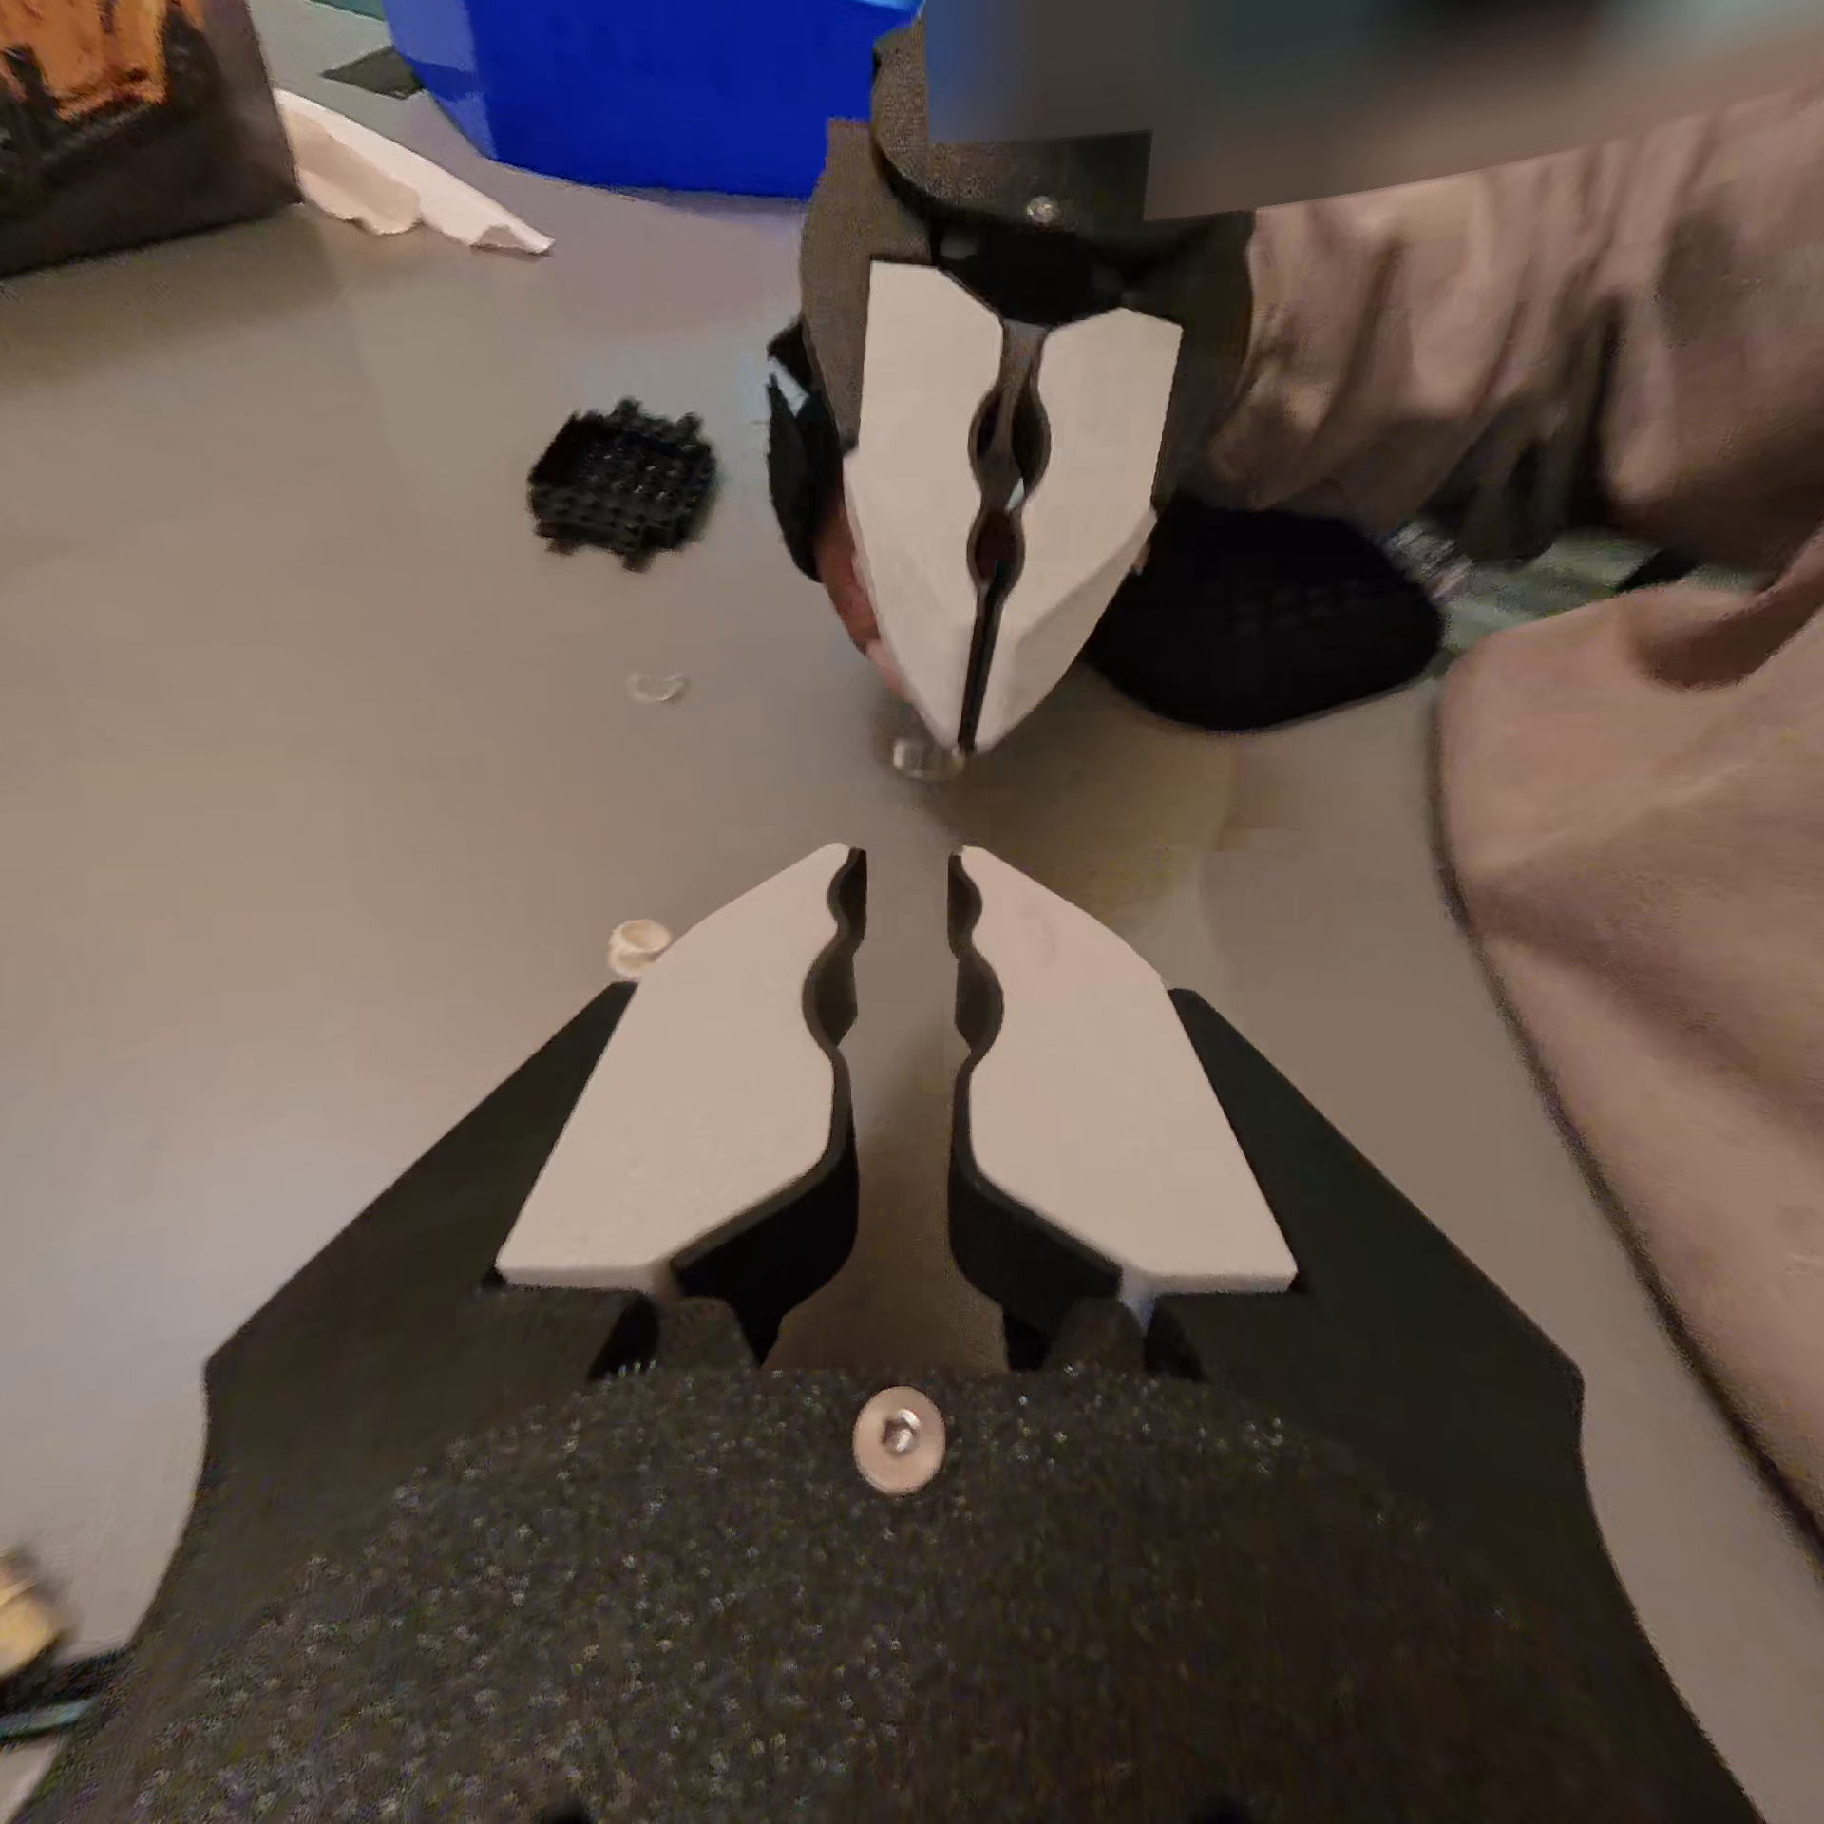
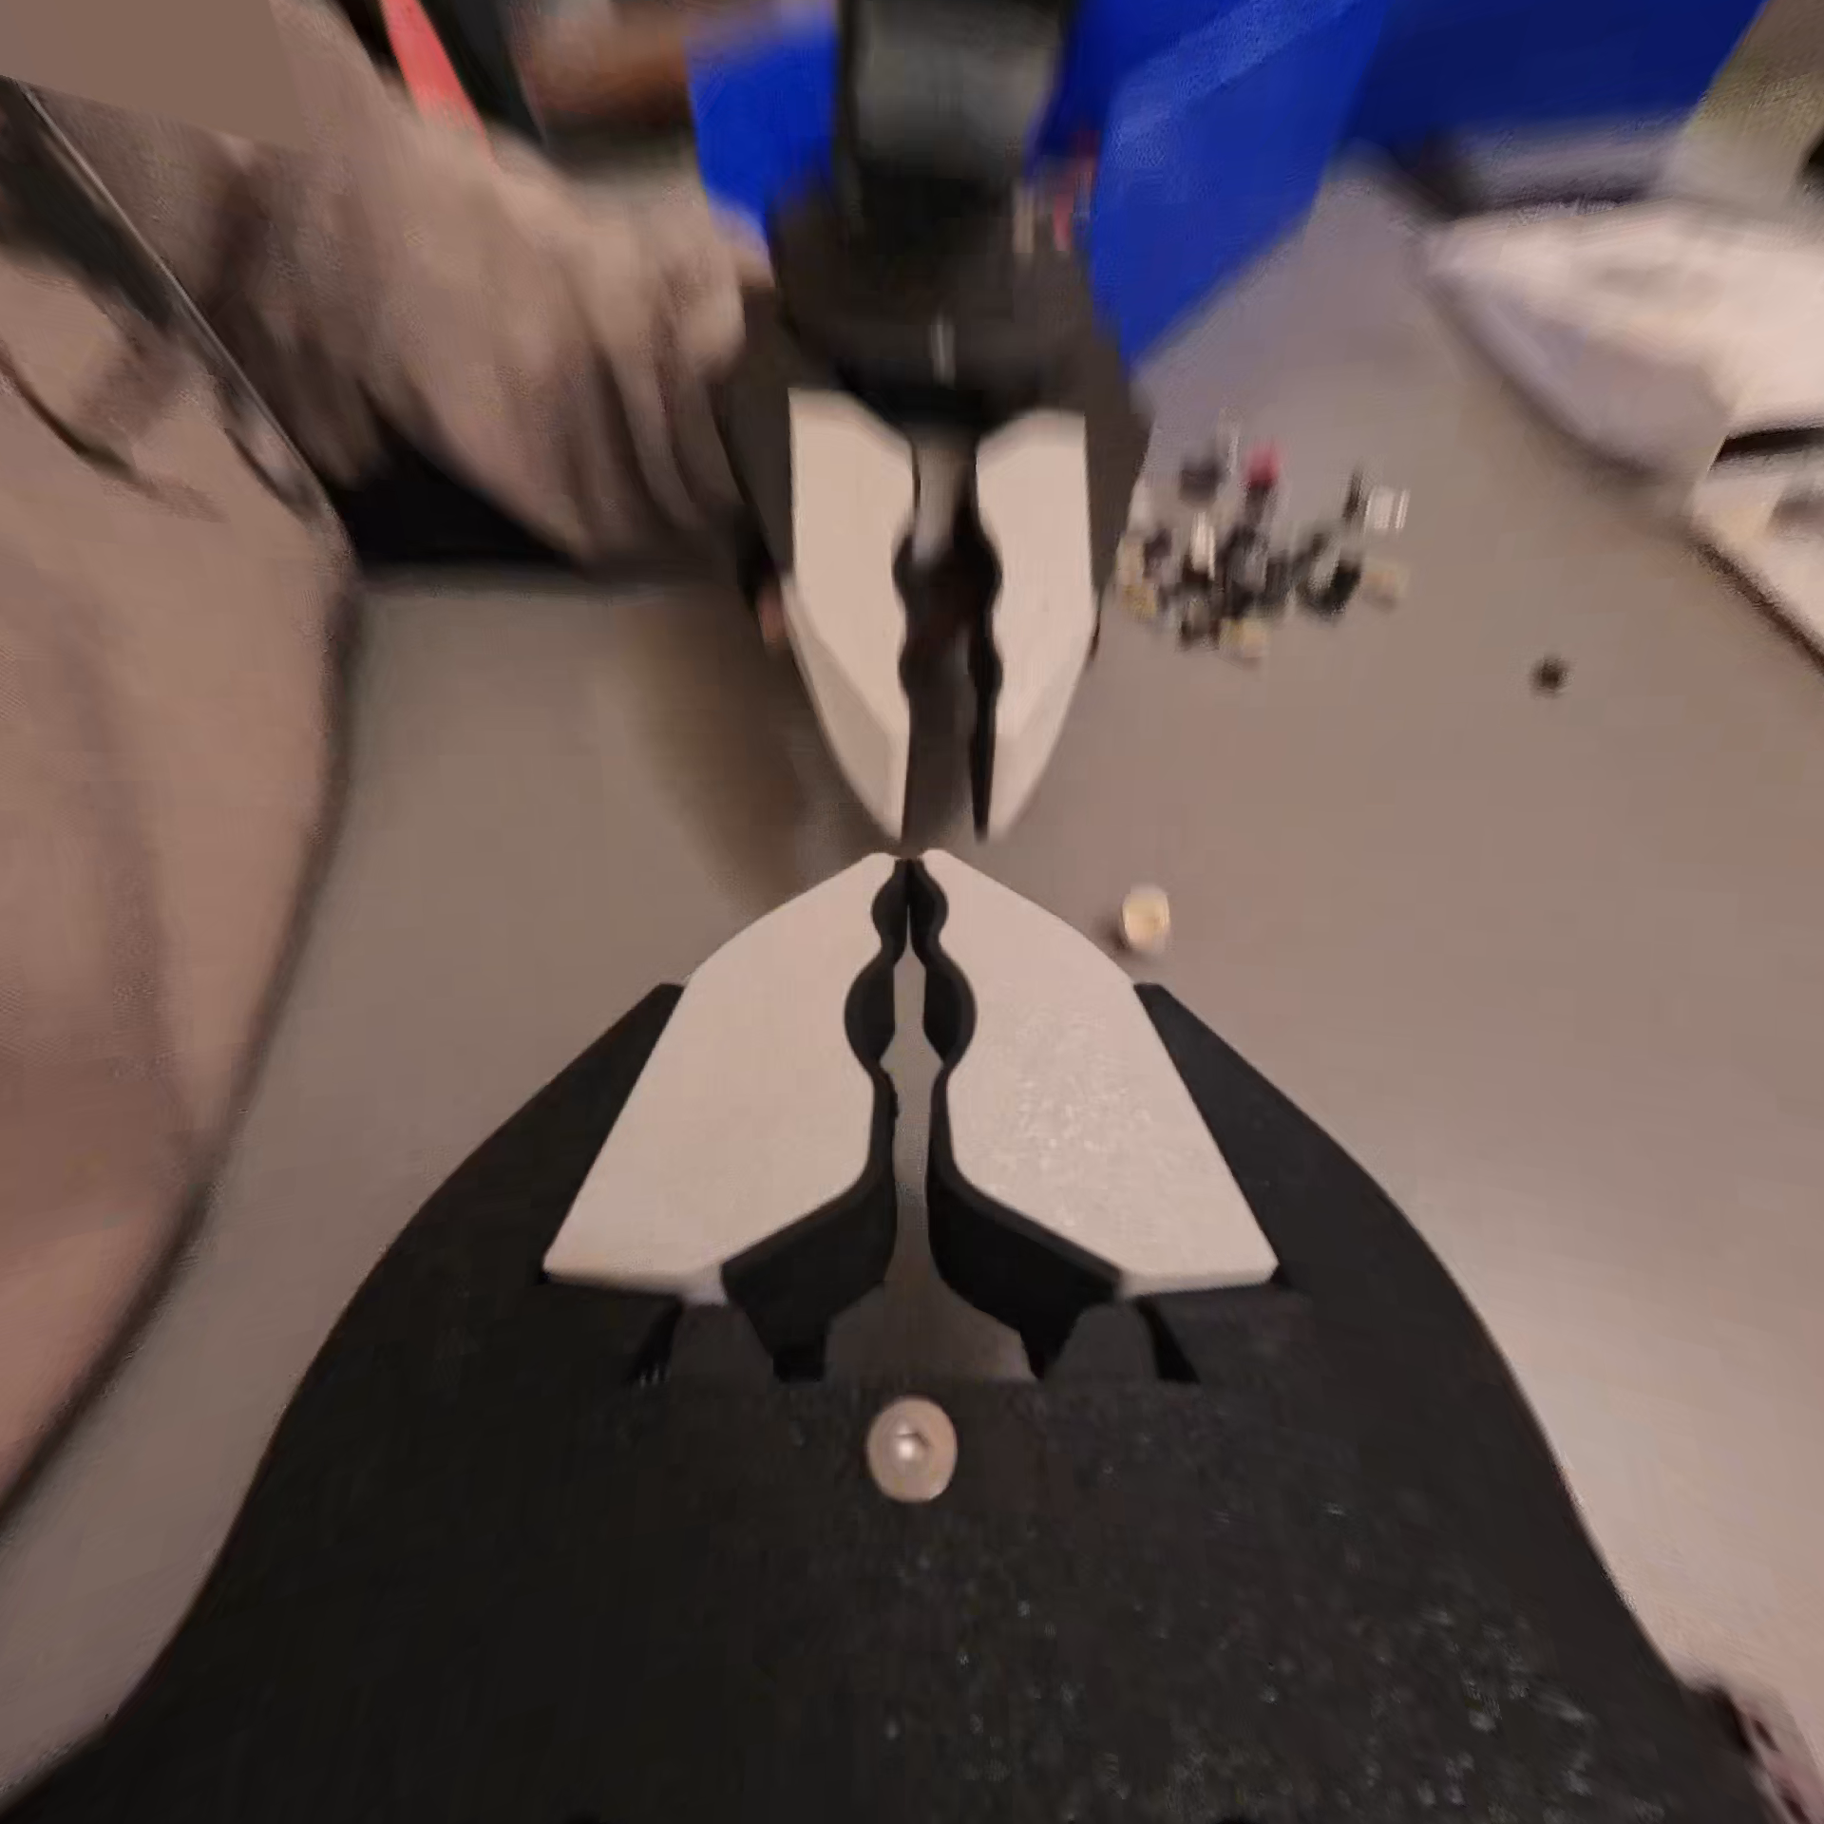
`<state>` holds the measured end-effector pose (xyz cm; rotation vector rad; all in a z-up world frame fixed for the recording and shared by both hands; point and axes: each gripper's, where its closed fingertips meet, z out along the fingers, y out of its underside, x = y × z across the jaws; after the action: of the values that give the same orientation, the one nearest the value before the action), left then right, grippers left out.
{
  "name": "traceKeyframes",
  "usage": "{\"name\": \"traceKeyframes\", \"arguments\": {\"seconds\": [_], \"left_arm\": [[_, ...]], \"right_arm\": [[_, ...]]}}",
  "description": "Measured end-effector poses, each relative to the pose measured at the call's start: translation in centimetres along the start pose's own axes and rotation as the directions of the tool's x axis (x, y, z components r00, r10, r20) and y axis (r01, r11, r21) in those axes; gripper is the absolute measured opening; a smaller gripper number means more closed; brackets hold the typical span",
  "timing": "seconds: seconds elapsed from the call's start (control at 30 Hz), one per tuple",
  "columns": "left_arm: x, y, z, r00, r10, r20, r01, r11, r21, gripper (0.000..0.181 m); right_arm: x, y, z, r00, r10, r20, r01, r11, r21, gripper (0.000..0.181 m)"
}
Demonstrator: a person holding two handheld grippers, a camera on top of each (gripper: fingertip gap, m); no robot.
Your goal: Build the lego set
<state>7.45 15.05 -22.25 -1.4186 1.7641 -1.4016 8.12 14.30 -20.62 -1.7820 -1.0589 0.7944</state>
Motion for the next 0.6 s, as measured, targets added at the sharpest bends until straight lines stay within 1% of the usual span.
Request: {"name": "traceKeyframes", "arguments": {"seconds": [0.07, 0.1, 0.13, 0.2, 0.27, 0.33, 0.4, 0.47, 0.6], "left_arm": [[1.2, -1.7, -0.2, 0.991, -0.089, -0.102, 0.098, 0.991, 0.094, 0.018], [1.9, -2.8, -0.5, 0.977, -0.135, -0.164, 0.160, 0.975, 0.153, 0.018], [2.5, -4.1, -1.0, 0.955, -0.182, -0.232, 0.233, 0.949, 0.213, 0.018], [3.1, -6.7, -2.2, 0.898, -0.262, -0.353, 0.378, 0.871, 0.315, 0.017], [3.4, -8.4, -3.1, 0.856, -0.302, -0.421, 0.467, 0.801, 0.374, 0.016], [4.0, -9.4, -3.7, 0.836, -0.297, -0.461, 0.494, 0.773, 0.399, 0.016], [4.7, -9.9, -3.9, 0.822, -0.291, -0.490, 0.507, 0.766, 0.396, 0.014], [4.8, -9.8, -3.6, 0.829, -0.299, -0.473, 0.500, 0.775, 0.387, 0.014], [4.9, -10.2, -3.9, 0.823, -0.299, -0.483, 0.511, 0.759, 0.403, 0.009]], "right_arm": [[-0.5, -3.8, -1.4, 0.999, 0.030, 0.032, -0.037, 0.968, 0.247, 0.000], [-0.5, -5.3, -2.2, 1.000, 0.017, 0.016, -0.021, 0.938, 0.347, 0.000], [-0.8, -6.6, -2.9, 1.000, 0.002, 0.004, -0.003, 0.906, 0.422, 0.000], [-1.5, -8.3, -3.7, 1.000, -0.028, -0.010, 0.029, 0.862, 0.505, 0.000], [-2.2, -9.2, -3.7, 0.995, -0.080, -0.053, 0.096, 0.842, 0.530, 0.000], [-2.9, -9.7, -3.4, 0.989, -0.124, -0.077, 0.146, 0.837, 0.527, 0.000], [-3.2, -9.9, -3.2, 0.982, -0.155, -0.108, 0.188, 0.832, 0.521, 0.000], [-3.2, -10.1, -3.2, 0.980, -0.162, -0.113, 0.197, 0.826, 0.527, 0.000], [-3.0, -9.9, -3.2, 0.971, -0.185, -0.152, 0.237, 0.830, 0.504, 0.000]]}}
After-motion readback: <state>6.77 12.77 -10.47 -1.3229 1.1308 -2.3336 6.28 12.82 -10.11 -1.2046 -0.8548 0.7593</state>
